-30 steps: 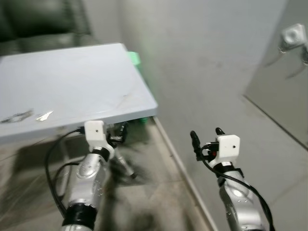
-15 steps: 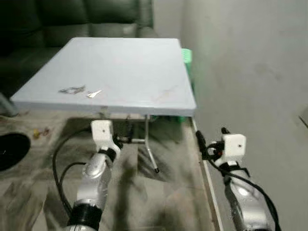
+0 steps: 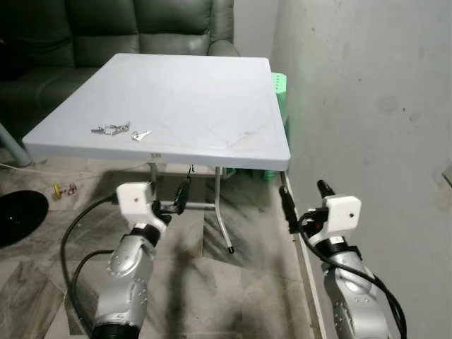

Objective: Hang keys on a hook

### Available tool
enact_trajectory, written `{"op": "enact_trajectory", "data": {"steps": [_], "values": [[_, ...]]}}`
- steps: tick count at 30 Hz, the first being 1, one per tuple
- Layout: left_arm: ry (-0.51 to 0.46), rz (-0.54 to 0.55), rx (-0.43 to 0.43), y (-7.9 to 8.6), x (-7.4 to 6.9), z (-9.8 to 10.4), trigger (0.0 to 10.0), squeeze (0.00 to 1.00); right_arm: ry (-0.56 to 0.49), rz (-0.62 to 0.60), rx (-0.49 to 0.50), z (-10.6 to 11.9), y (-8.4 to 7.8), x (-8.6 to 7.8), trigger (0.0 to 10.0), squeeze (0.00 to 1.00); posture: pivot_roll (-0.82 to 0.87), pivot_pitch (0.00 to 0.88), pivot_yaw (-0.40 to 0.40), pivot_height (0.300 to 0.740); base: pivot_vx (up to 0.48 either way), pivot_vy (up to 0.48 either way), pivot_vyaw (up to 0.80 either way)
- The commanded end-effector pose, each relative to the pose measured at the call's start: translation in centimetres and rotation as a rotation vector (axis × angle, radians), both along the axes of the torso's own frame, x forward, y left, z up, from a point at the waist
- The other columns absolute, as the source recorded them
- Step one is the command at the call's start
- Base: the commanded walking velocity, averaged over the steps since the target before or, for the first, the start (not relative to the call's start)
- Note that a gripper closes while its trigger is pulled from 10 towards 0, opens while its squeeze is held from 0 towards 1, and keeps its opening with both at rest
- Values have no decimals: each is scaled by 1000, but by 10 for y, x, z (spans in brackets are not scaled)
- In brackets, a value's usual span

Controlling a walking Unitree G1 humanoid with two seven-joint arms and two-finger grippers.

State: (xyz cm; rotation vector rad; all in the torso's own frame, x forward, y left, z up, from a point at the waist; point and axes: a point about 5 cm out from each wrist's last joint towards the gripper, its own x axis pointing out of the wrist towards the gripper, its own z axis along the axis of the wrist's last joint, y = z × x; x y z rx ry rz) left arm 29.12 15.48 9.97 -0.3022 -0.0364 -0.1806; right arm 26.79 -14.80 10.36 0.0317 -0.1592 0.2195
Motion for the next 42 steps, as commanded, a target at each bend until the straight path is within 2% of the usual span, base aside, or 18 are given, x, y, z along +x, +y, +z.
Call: {"op": "enact_trajectory", "data": {"steps": [1, 7, 12, 21, 42], "values": [[-21, -10, -6, 1, 0, 8, 10000, 0, -16, -1, 1, 6, -1, -1, 10000, 0, -90, 0, -27, 740, 0, 0, 0], [-12, 10, -52, 6, 3, 12, 10000, 0, -21, -4, 6, 10, 1, 2, 10000, 0, -84, 0, -27, 740, 0, 0, 0], [4, 12, -67, 6, 3, 14, 10000, 0, -22, -8, 6, 12, 1, 2, 10000, 0, -84, 0, -27, 740, 0, 327, 0], [24, 2, -87, 0, 3, 13, 10000, 0, -13, -10, 5, 12, 0, 0, 10000, 0, -85, 0, -32, 740, 0, 476, 0], [37, 2, -95, -1, 3, 13, 10000, 0, -2, 0, 2, 12, 2, -1, 10000, 0, -86, 0, -42, 740, 0, 479, 0]]}}
